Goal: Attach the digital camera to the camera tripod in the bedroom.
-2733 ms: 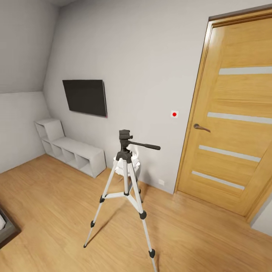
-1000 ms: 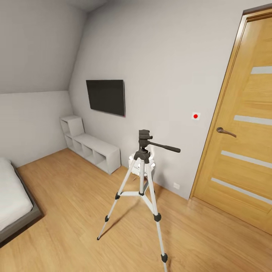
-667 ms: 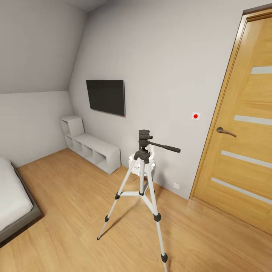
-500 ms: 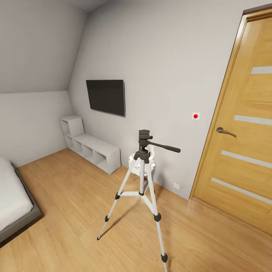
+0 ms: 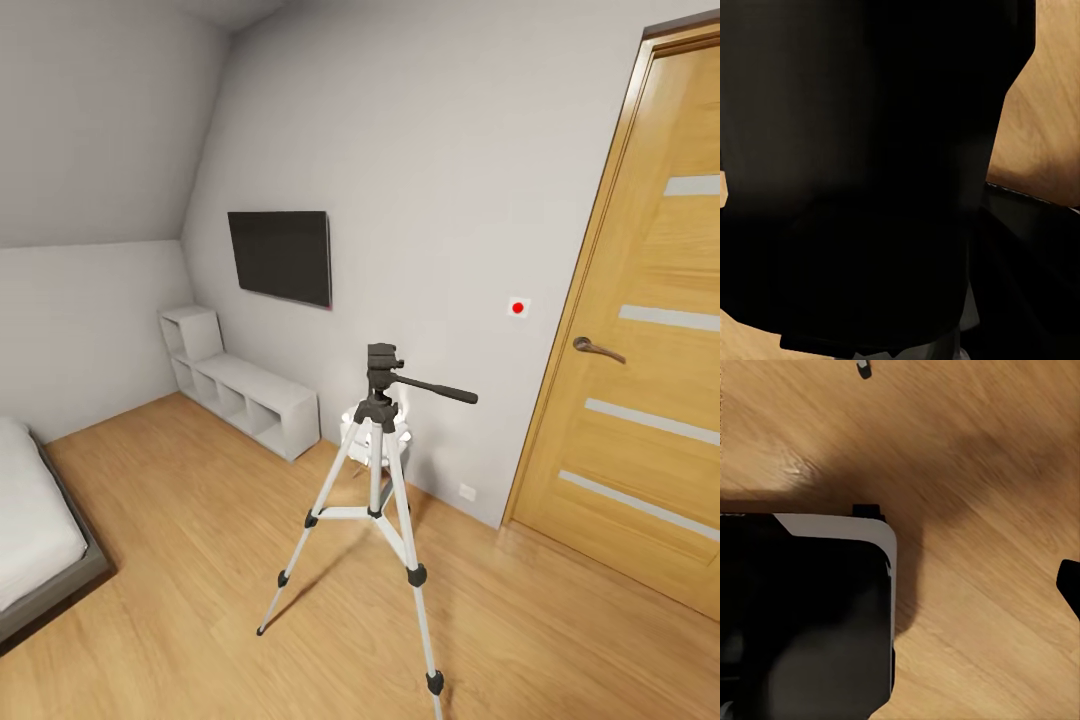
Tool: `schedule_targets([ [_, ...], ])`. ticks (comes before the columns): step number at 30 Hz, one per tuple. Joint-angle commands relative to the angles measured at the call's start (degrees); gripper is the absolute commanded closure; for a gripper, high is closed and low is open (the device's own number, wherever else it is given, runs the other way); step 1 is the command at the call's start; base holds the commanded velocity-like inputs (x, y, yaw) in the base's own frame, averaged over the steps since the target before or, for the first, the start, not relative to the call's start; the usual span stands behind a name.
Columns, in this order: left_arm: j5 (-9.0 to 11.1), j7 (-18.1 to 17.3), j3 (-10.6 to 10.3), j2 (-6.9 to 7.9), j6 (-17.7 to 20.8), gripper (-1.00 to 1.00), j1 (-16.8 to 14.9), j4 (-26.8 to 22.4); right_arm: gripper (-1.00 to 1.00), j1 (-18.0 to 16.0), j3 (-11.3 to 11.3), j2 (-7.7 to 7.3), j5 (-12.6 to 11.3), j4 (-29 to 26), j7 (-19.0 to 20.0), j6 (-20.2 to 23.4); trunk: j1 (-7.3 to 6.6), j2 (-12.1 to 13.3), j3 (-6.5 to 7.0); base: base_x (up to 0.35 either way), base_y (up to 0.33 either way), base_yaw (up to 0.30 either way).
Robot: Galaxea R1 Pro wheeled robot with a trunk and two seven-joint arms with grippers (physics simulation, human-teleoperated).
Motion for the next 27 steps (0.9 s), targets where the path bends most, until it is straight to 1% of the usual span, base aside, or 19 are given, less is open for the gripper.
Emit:
schedule_targets([
  [1, 0.4, -0.18, -0.47, 0.01, -0.15, 1.0, -0.05, 0.05, -1.0, -0.1, 0.47, 0.01, -0.35, 0.18, -0.07, -0.23, 0.04, -0.13, -0.13, 0.0, 0.0, 0.0],
  [27, 0.4, -0.2, -0.47, 0.01, -0.15, 1.0, -0.05, 0.05, -1.0, -0.1, 0.47, 0.03, -0.35, 0.18, 0.0, -0.23, 0.04, -0.13, -0.13, 0.0, 0.0, 0.0],
])
